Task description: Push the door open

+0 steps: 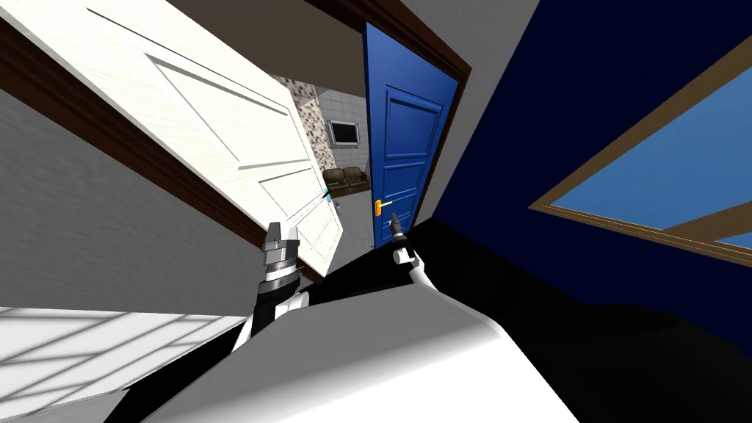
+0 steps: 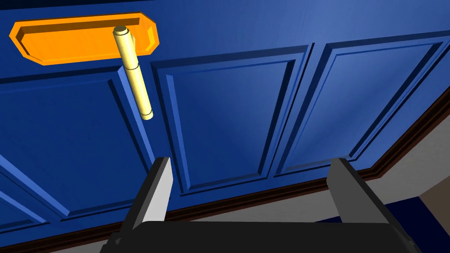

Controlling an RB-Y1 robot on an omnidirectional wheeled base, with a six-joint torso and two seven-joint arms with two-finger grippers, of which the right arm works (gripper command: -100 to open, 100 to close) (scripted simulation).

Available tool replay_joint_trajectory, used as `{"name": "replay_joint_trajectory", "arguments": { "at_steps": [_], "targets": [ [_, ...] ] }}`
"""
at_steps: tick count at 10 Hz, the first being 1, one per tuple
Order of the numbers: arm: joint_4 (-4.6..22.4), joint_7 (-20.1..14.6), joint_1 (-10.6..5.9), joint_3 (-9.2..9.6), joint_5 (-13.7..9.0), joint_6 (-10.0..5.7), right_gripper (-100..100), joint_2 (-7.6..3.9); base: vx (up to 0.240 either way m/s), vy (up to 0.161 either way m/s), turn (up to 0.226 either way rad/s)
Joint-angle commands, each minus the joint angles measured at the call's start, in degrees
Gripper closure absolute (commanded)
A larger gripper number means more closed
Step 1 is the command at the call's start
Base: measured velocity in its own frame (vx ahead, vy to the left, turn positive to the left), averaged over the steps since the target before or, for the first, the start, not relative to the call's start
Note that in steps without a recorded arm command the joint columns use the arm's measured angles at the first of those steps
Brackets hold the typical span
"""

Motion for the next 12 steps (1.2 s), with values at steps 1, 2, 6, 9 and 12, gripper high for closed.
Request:
{"name": "replay_joint_trajectory", "arguments": {
  "at_steps": [1, 2, 6, 9, 12],
  "targets": [
    [1.92, 0.83, -0.89, 0.27, -0.62, -0.06, -100, 0.07, 0.064, -0.156, 0.132],
    [2.84, 1.17, -1.4, 0.35, -0.9, -0.05, -100, 0.15, 0.058, -0.111, 0.086],
    [7.46, 2.9, -3.97, 0.75, -2.32, -0.02, -100, 0.57, 0.054, -0.137, 0.123],
    [10.85, 4.17, -5.86, 1.04, -3.37, 0.0, -100, 1.0, 0.053, -0.123, 0.125],
    [14.16, 5.41, -7.7, 1.33, -4.38, 0.03, -100, 1.46, 0.052, -0.156, 0.122]
  ]
}}
